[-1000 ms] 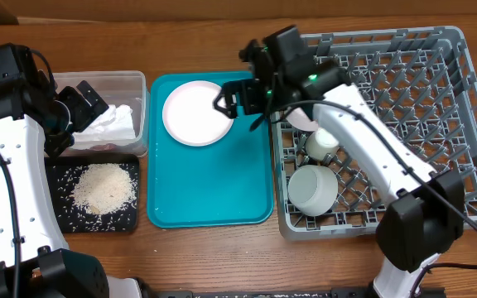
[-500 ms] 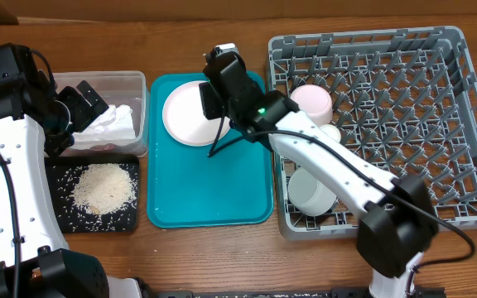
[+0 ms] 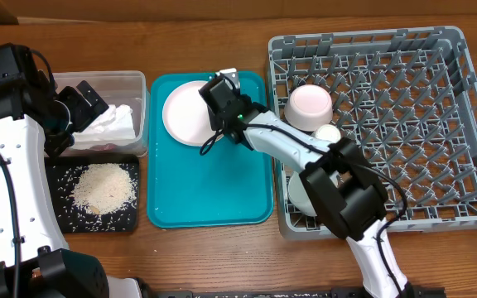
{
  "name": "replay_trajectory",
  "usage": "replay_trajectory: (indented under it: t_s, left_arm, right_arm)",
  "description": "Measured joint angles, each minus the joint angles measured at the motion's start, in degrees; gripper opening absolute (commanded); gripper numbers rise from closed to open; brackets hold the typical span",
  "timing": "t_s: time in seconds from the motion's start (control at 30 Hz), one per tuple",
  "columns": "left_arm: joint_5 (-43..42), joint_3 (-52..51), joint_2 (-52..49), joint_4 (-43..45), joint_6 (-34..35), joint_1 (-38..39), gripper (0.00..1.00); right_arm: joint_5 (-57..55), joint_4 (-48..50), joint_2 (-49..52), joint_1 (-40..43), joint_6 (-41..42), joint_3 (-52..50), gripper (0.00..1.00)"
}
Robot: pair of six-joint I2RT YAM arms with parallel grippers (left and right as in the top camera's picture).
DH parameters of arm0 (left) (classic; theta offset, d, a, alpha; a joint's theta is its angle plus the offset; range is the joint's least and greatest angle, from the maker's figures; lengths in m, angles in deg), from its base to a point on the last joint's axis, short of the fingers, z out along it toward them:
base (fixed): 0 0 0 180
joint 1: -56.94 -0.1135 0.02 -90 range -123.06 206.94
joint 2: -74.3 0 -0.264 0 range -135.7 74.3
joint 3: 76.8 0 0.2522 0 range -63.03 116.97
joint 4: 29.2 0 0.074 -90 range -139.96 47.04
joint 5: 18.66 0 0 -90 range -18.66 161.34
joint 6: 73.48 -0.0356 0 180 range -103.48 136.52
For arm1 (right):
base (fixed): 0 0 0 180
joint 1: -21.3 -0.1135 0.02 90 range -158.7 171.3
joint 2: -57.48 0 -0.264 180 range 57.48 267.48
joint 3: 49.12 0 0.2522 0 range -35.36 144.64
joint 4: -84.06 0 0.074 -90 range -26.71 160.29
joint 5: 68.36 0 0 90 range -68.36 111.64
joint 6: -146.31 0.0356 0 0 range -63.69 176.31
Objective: Sort waste into correct bins and load items into the dishwasher
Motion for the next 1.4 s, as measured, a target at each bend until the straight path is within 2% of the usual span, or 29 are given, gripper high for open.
replay_trajectory:
  t_s: [0.3,0.53,0.67,0.9,1.03,1.2,1.4]
  left_arm:
    - [0.0,0.0,0.0,0.02,0.0,0.0,1.0]
    - [0.0,0.0,0.0,0.02,0.0,0.0,1.0]
    - [0.0,0.0,0.0,0.04,0.0,0.0,1.0]
    - [0.0,0.0,0.0,0.0,0.0,0.0,1.0]
    - [0.0,0.0,0.0,0.02,0.02,0.0,1.0]
    - [0.0,0.0,0.0,-0.02,0.0,0.0,1.0]
    - [0.0,0.0,0.0,0.02,0.0,0.0,1.0]
  right_arm:
    - [0.28,-1.33,1.16,0.0,0.37,0.0,0.37]
    - [0.48,-3.41,1.16,0.0,0.24,0.0,0.21]
    - [0.24,-3.76,1.16,0.02,0.52,0.0,0.04]
    - [0.61,-3.56,0.92,0.0,1.33,0.39,0.04]
    - [0.44,-6.75,-1.2,0.0,-0.13,0.39,0.04]
    - [-5.4,-13.9,-10.97,-0.04,-1.99,0.28,0.04]
    - [-20.85,-20.98,-28.28,-0.02,-3.74,0.28,0.04]
